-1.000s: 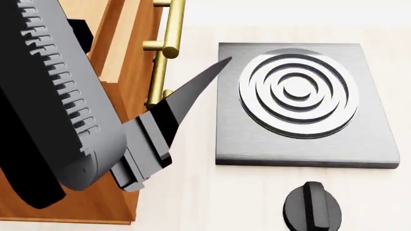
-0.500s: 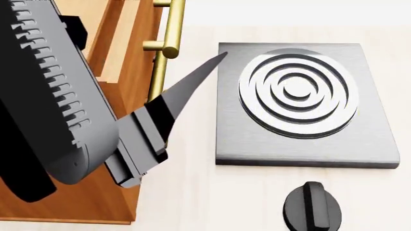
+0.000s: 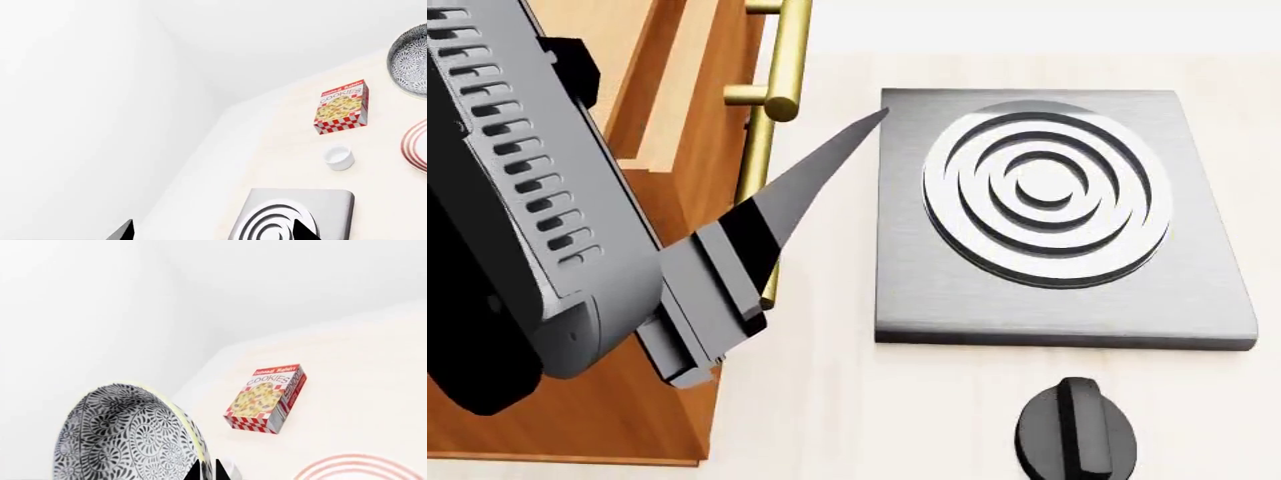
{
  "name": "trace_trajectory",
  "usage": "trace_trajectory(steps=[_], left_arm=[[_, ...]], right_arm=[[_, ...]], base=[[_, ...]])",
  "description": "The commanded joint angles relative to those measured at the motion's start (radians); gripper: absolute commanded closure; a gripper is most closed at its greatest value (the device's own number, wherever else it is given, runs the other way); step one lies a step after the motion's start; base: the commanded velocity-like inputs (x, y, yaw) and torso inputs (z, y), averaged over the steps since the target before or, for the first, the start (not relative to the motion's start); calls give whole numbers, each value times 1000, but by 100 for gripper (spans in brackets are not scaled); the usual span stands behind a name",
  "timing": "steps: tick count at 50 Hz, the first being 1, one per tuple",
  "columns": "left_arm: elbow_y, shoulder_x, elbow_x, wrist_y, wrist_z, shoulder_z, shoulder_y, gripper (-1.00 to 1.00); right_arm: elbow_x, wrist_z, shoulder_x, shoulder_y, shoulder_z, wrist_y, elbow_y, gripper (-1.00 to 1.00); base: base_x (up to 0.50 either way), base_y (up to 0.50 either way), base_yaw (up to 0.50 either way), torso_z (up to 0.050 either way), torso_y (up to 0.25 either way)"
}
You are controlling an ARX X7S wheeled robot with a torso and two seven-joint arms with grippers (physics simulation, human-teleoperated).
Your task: Pick the akita bowl on the wooden cabinet and place it on the plate.
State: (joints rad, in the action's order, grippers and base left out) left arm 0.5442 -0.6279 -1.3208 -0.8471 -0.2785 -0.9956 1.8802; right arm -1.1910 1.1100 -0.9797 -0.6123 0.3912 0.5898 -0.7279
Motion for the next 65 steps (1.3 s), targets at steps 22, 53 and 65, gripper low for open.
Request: trace_trajectory(steps=[22,53,65], left_arm=[[5,13,19,11,28,18,-19,-100],[13,8,38,26,30,9,-52,-100],[14,2,38,31,29,13,-56,-100]], right_arm=[[-104,-84,-16,42,62,-41,85,100],[-224,-146,-35,156,-32,-94,253,100],[-249,-177,-2,202,-90,-106,315,100]], base=[[0,0,0,0,0],[0,0,0,0,0],[0,0,0,0,0]])
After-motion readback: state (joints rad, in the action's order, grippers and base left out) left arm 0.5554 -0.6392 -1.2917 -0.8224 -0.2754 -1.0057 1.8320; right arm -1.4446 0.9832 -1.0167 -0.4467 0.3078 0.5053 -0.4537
